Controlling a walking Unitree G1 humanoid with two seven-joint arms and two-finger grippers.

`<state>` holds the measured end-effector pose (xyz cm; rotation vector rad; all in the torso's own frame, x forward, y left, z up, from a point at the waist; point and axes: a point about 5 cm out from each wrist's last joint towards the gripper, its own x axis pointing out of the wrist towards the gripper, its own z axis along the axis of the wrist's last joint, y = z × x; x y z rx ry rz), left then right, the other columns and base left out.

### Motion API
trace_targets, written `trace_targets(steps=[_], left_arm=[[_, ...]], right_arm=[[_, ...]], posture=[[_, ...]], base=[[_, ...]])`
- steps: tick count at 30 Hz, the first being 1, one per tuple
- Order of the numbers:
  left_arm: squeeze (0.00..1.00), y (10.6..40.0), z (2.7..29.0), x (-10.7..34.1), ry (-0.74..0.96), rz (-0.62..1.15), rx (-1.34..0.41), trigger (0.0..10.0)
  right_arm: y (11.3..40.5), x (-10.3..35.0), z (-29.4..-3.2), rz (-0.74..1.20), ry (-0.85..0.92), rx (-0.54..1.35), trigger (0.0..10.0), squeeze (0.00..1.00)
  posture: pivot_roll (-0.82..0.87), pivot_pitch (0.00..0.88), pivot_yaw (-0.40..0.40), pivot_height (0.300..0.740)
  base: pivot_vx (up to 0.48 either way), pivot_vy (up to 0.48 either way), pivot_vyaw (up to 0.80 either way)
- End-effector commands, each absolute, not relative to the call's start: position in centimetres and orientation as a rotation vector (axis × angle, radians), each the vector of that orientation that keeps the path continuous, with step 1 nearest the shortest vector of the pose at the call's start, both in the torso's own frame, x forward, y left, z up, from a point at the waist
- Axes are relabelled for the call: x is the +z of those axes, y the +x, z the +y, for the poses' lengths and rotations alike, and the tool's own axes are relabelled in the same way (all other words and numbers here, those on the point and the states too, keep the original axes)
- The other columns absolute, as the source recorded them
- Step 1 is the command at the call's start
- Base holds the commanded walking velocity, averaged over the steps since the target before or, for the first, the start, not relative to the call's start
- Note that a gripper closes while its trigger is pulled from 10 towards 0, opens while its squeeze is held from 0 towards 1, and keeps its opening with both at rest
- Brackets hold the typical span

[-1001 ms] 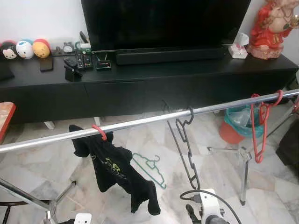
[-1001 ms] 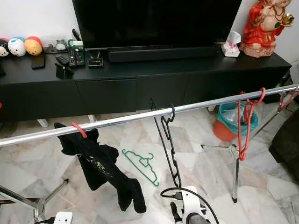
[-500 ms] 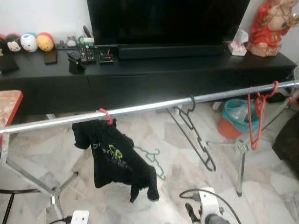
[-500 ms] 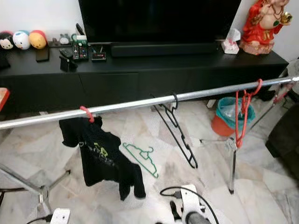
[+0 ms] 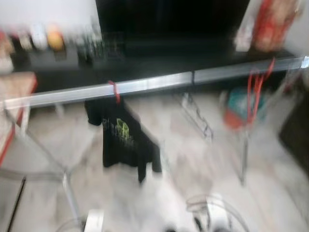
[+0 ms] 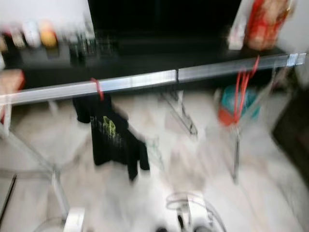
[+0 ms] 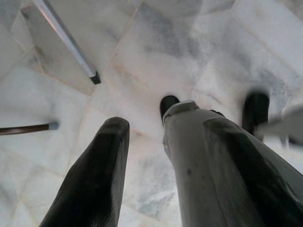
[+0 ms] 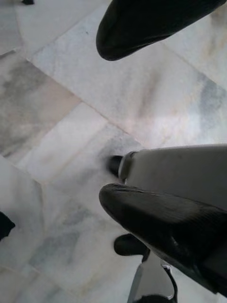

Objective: Hang hanger

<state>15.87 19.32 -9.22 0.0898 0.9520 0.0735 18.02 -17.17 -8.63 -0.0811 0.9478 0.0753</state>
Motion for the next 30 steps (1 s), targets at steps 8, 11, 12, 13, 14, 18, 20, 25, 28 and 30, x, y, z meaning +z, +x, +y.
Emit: trace_targets(steps=[8,11,12,13,14,18,20,25,28,30], left_arm=[[0.00,14.59,19.65,-9.71,0.086,0.994,0.080,10.0],[0.00,14.56,19.66,-9.72,0.085,0.994,0.080,10.0],[0.00,14.54,19.66,-9.72,0.086,0.994,0.079,10.0],[0.00,14.52,19.65,-9.73,0.087,0.995,0.078,10.0],[0.00,14.52,19.65,-9.73,0.087,0.995,0.078,10.0],[0.00,14.50,19.65,-9.74,0.088,0.994,0.075,10.0],[0.00,14.49,19.63,-9.74,0.089,0.995,0.072,10.0],[0.00,14.40,19.64,-9.78,0.093,0.999,0.071,10.0],[0.00,14.28,19.67,-9.82,0.097,1.003,0.072,10.0],[0.00,14.26,19.70,-9.82,0.097,1.003,0.073,10.0]], right_arm=[[18.41,-8.40,-17.69,0.941,-0.094,0.070,10.0,0.00],[18.39,-8.41,-17.70,0.941,-0.092,0.070,10.0,0.00],[18.37,-8.42,-17.72,0.942,-0.089,0.068,10.0,0.00],[18.36,-8.42,-17.72,0.942,-0.088,0.067,10.0,0.00],[18.36,-8.42,-17.72,0.942,-0.088,0.067,10.0,0.00],[18.31,-8.44,-17.73,0.942,-0.089,0.066,10.0,0.00],[18.30,-8.44,-17.74,0.941,-0.089,0.069,10.0,0.00],[18.32,-8.43,-17.76,0.940,-0.089,0.072,10.0,0.00],[18.34,-8.41,-17.81,0.938,-0.089,0.069,10.0,0.00],[18.34,-8.41,-17.82,0.937,-0.088,0.066,10.0,0.00]], posture=[[0.02,0.066,-0.036,0.740],[0.02,0.061,-0.036,0.740],[0.02,0.059,-0.036,0.740],[0.02,0.058,-0.035,0.740],[0.02,0.058,-0.035,0.740],[0.01,0.052,-0.034,0.740],[0.02,0.050,-0.034,0.740],[0.01,0.051,-0.035,0.740],[0.01,0.060,-0.035,0.740],[0.01,0.062,-0.034,0.740]], base=[[-0.351,0.000,0.00],[-0.349,0.000,0.00],[-0.349,0.000,0.00],[-0.349,0.000,0.00],[-0.349,0.000,0.00],[-0.352,0.000,0.00],[-0.351,0.000,0.00],[-0.191,0.000,0.00],[0.000,0.000,0.00],[0.000,0.000,0.00]])
